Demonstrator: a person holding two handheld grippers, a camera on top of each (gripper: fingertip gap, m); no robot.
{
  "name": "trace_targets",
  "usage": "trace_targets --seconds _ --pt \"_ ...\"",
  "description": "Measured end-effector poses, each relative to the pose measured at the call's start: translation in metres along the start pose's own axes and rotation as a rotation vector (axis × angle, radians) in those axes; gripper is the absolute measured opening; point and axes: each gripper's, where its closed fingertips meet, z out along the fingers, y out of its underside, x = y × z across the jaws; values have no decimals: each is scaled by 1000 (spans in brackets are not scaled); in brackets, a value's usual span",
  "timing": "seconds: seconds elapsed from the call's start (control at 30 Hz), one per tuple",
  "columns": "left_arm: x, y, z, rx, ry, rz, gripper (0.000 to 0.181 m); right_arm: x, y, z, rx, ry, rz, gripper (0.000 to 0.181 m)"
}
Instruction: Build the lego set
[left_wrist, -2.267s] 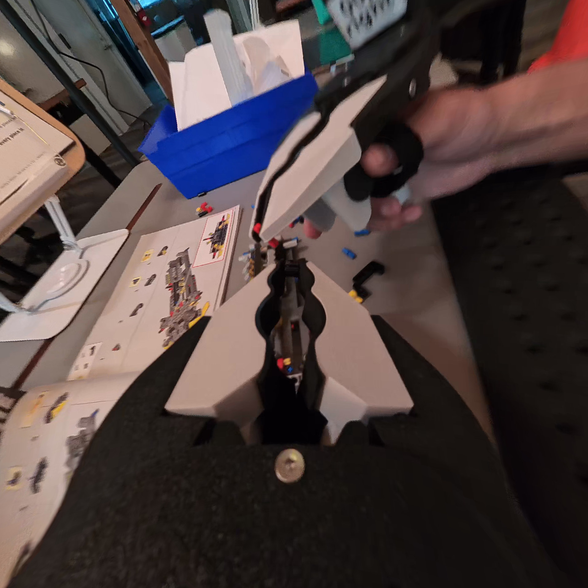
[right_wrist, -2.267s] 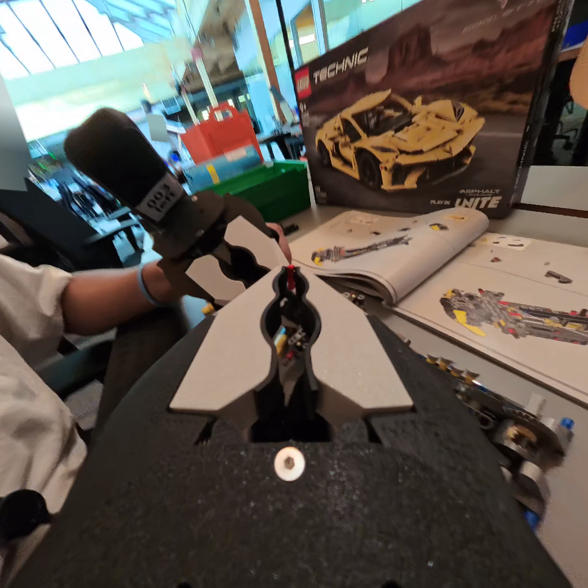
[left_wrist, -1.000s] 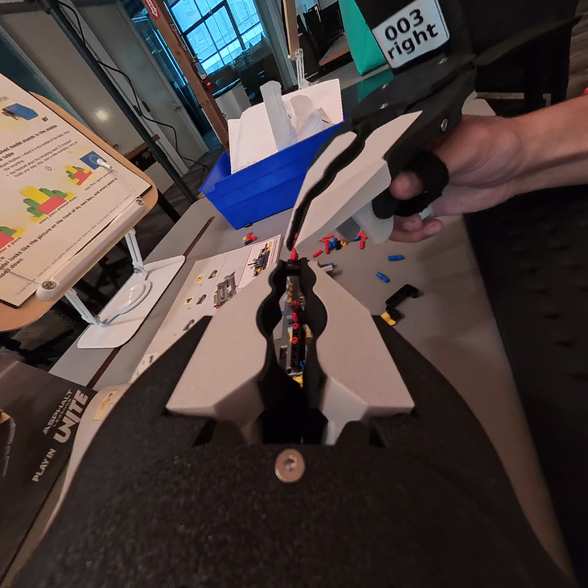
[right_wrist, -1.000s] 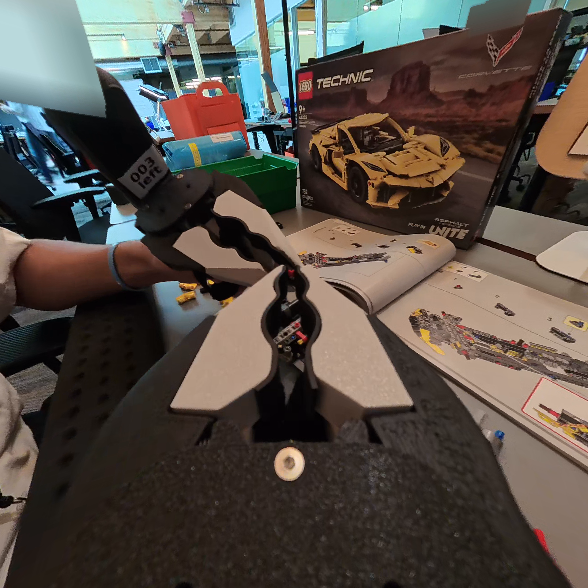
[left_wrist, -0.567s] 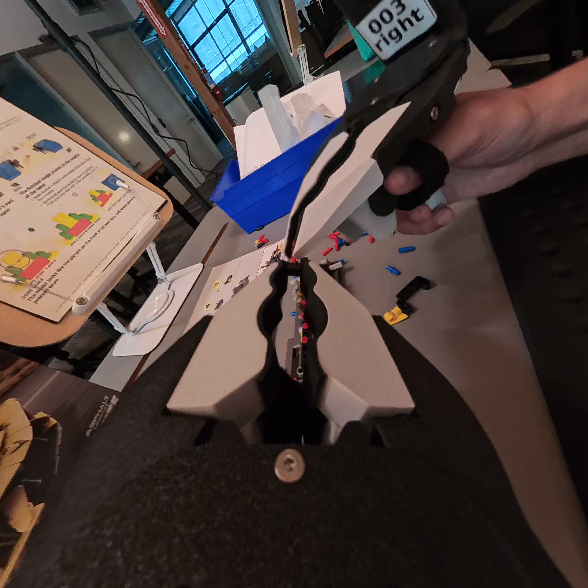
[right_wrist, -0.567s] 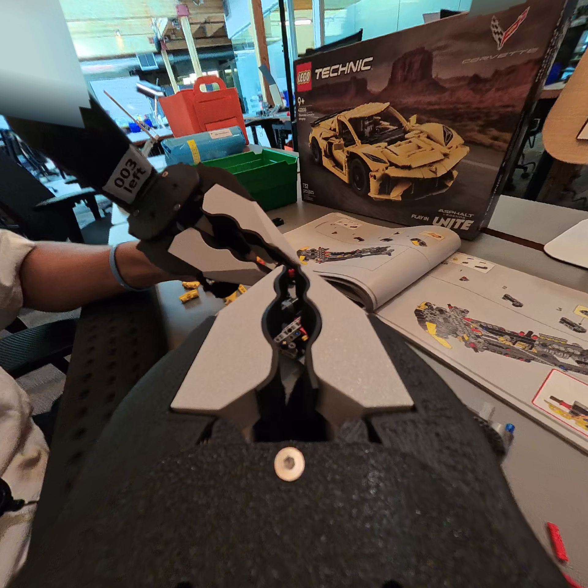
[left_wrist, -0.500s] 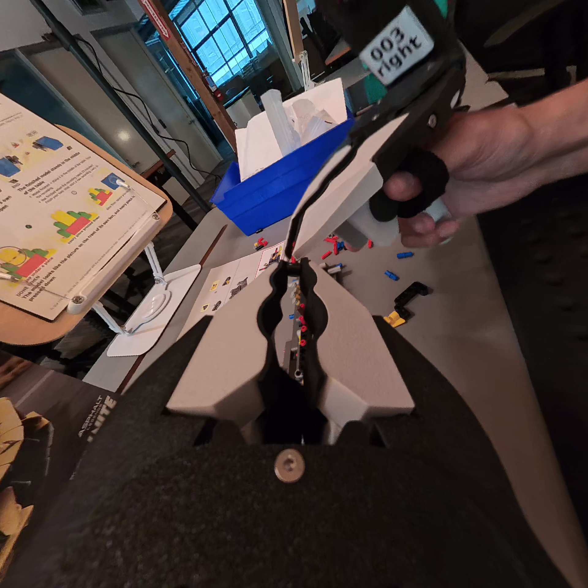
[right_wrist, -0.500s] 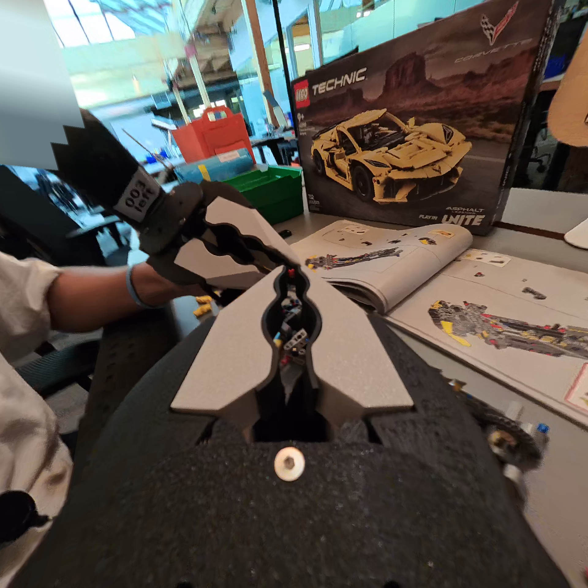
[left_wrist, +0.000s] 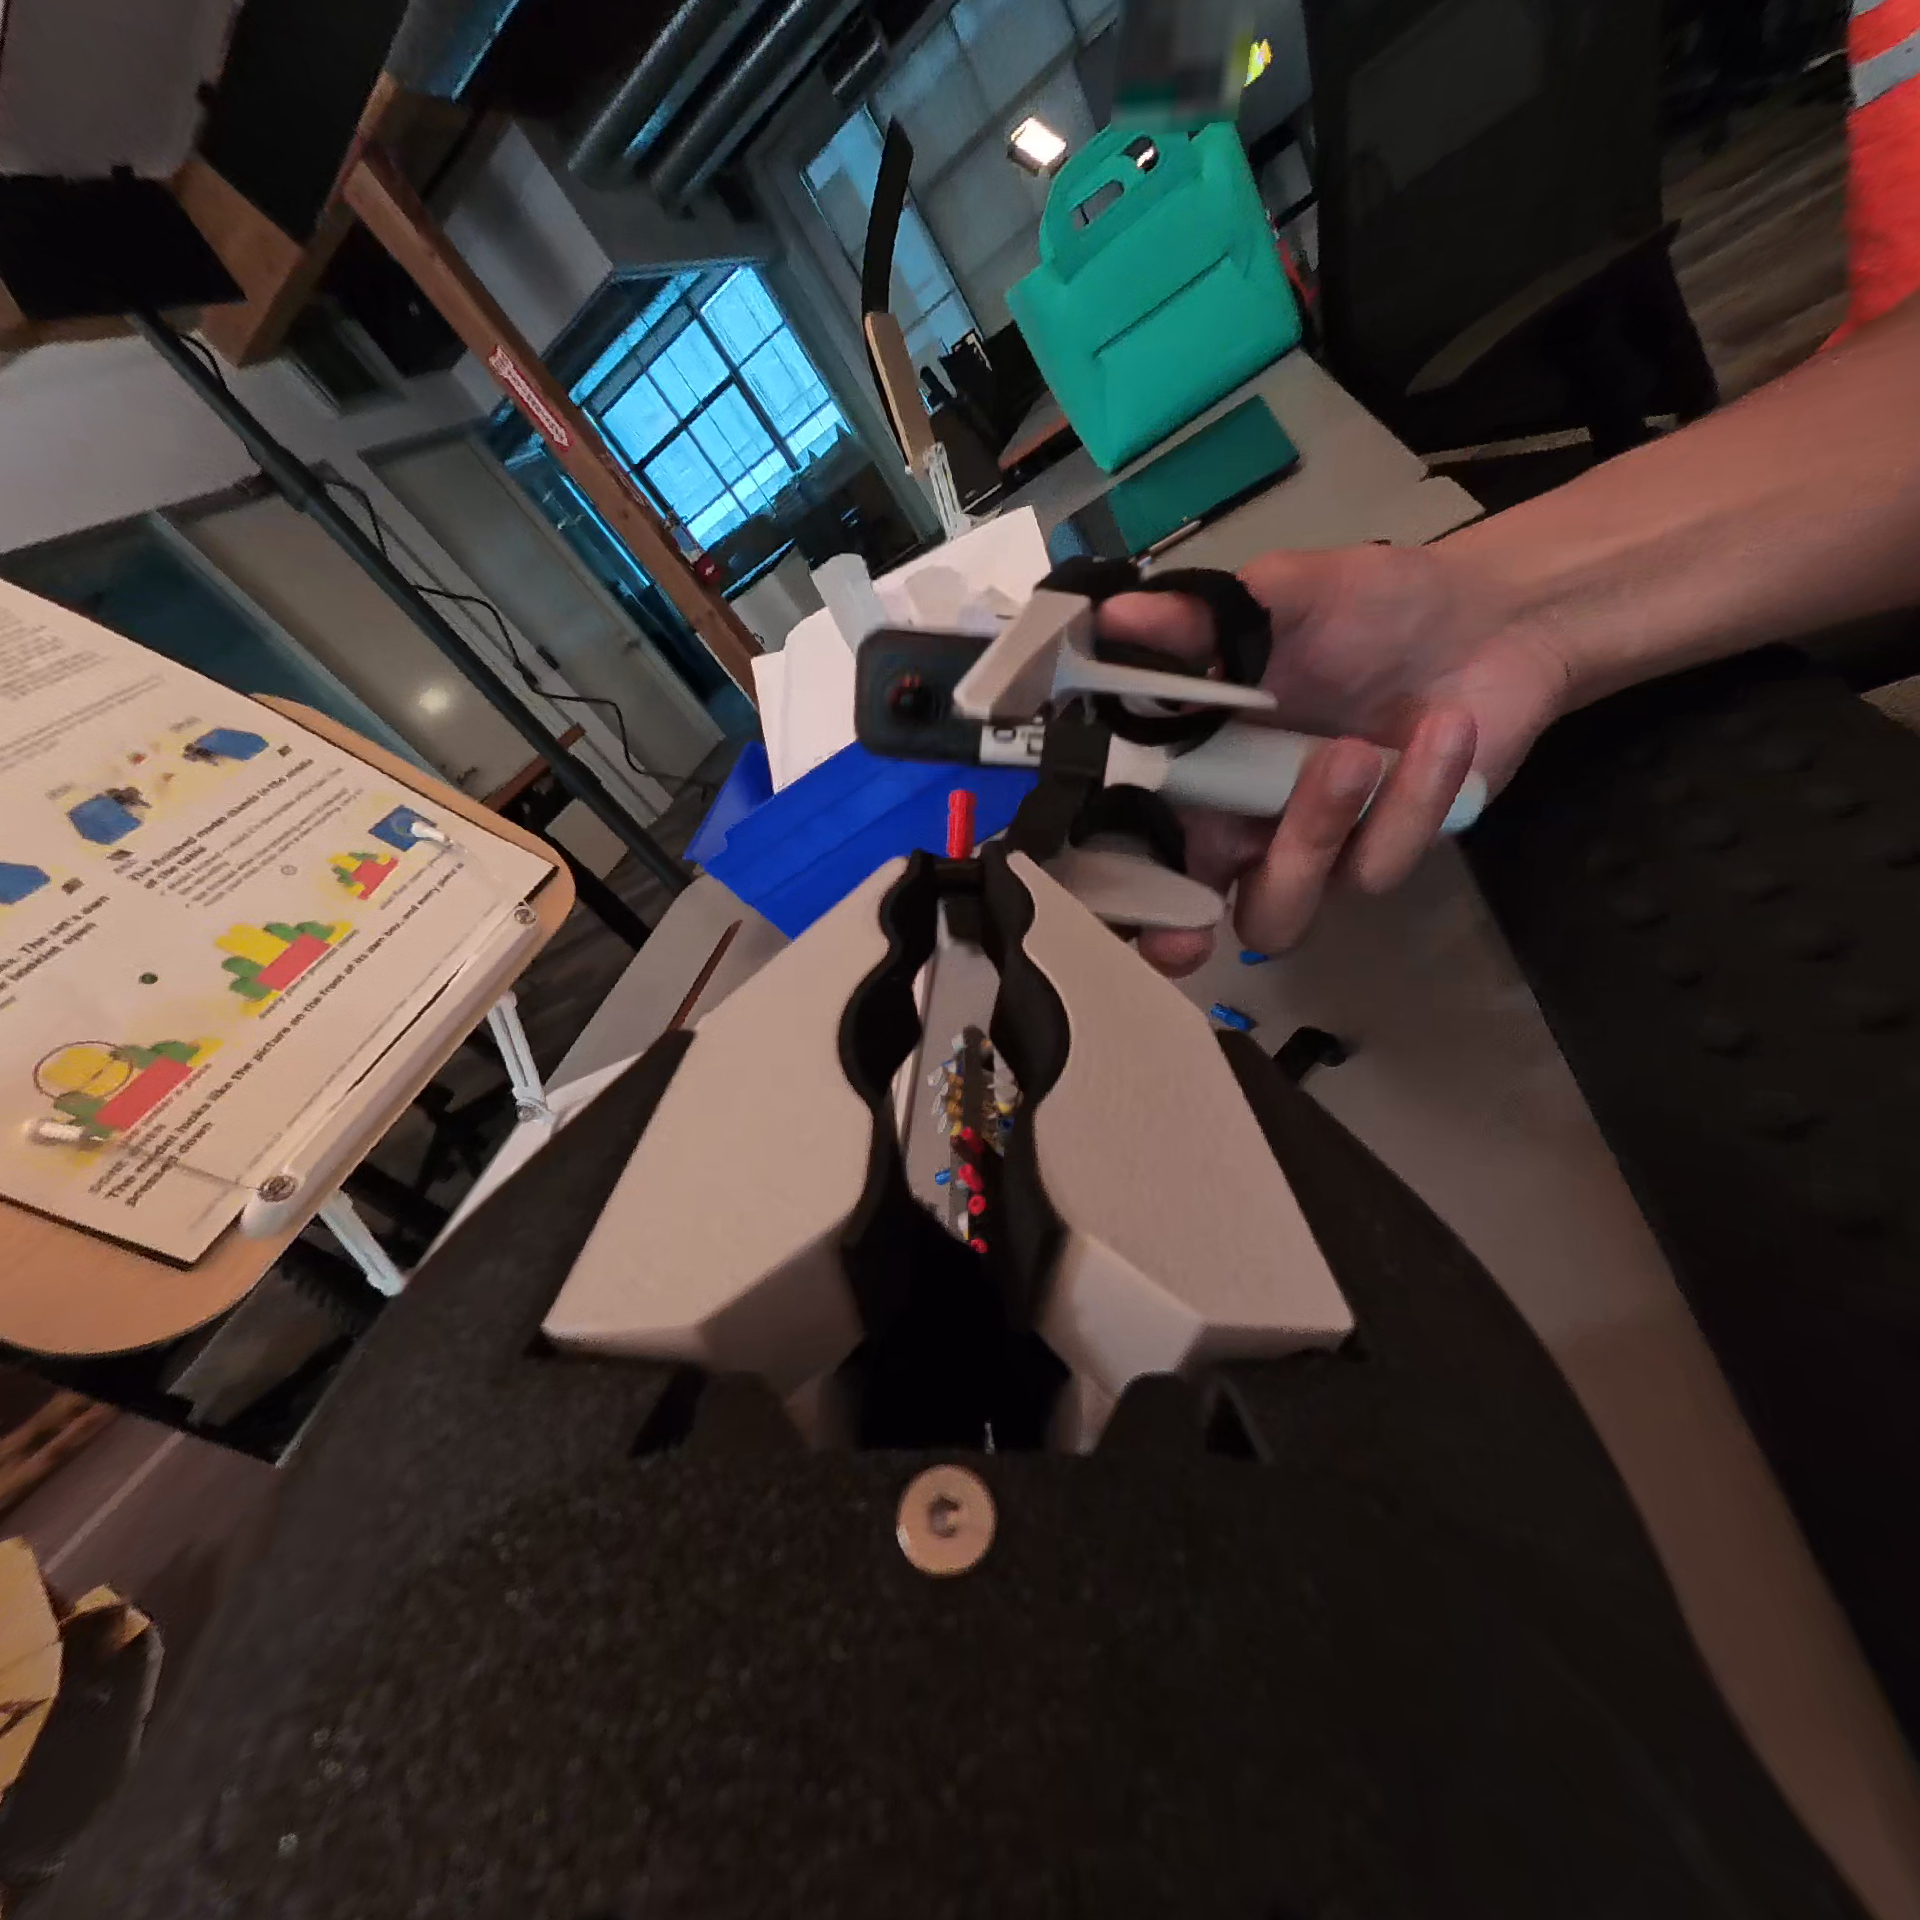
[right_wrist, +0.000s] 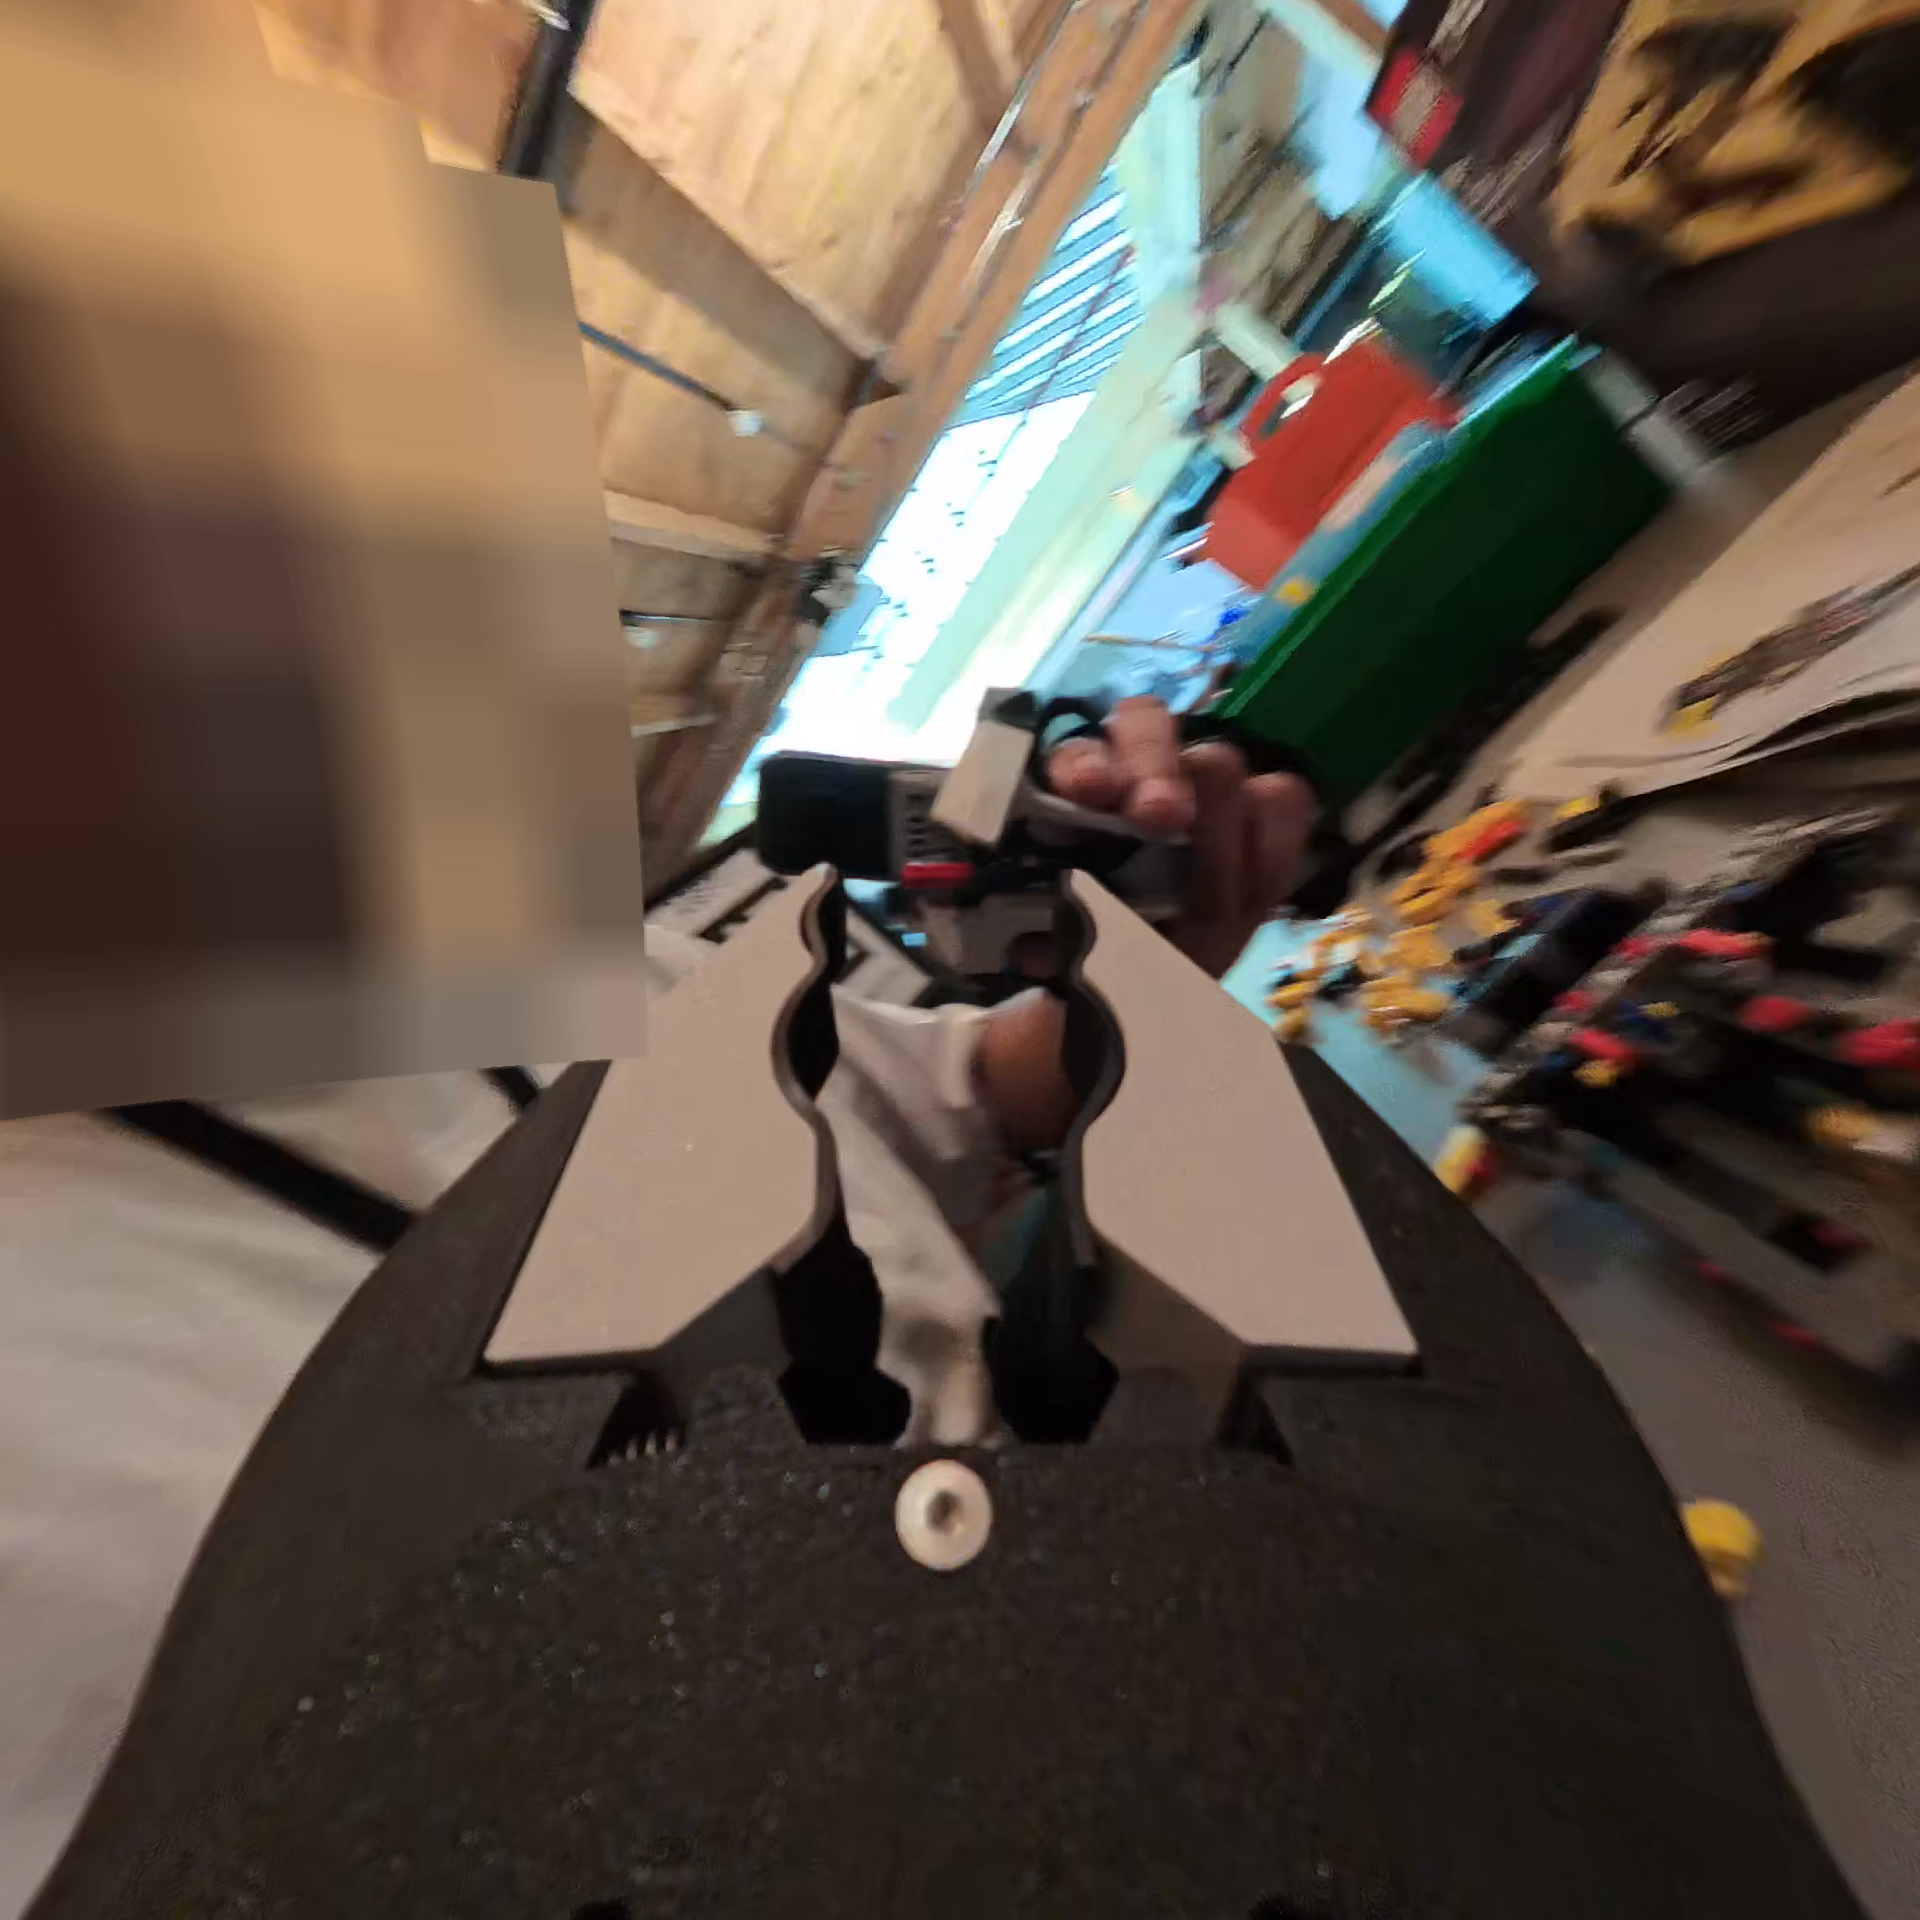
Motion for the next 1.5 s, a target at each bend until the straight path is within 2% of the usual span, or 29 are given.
trace_targets --seconds 0.03,0.1,0.23,0.37,0.93,1.03,1.1,1.17,1.27,1.4,1.5 --pt "1 -1 0 11 5 7 6 -8 2 1 -18 -75 72 34" --pt "4 -6 -1 44 21 17 6 -11 6 1 -43 -126 122 32" --pt "9 -6 -1 53 39 38 6 -10 13 3 -80 -127 118 29" --pt "14 -5 1 51 55 49 6 -5 14 0 -88 -101 109 19" --pt "18 8 2 -13 73 98 6 6 19 -4 -78 -89 148 17" --pt "20 4 6 3 79 46 6 5 19 -6 -76 -91 134 12" --pt "20 11 5 -29 87 84 6 12 20 -6 -79 -53 114 13" --pt "19 9 5 -27 82 64 6 10 17 -5 -61 -85 157 13" --pt "12 9 3 -14 57 46 6 11 11 -1 -33 -46 78 14" --pt "8 12 5 -33 17 51 6 14 6 -2 -24 -46 91 14" --pt "5 21 6 -87 -4 37 6 15 1 -7 13 -58 128 26"
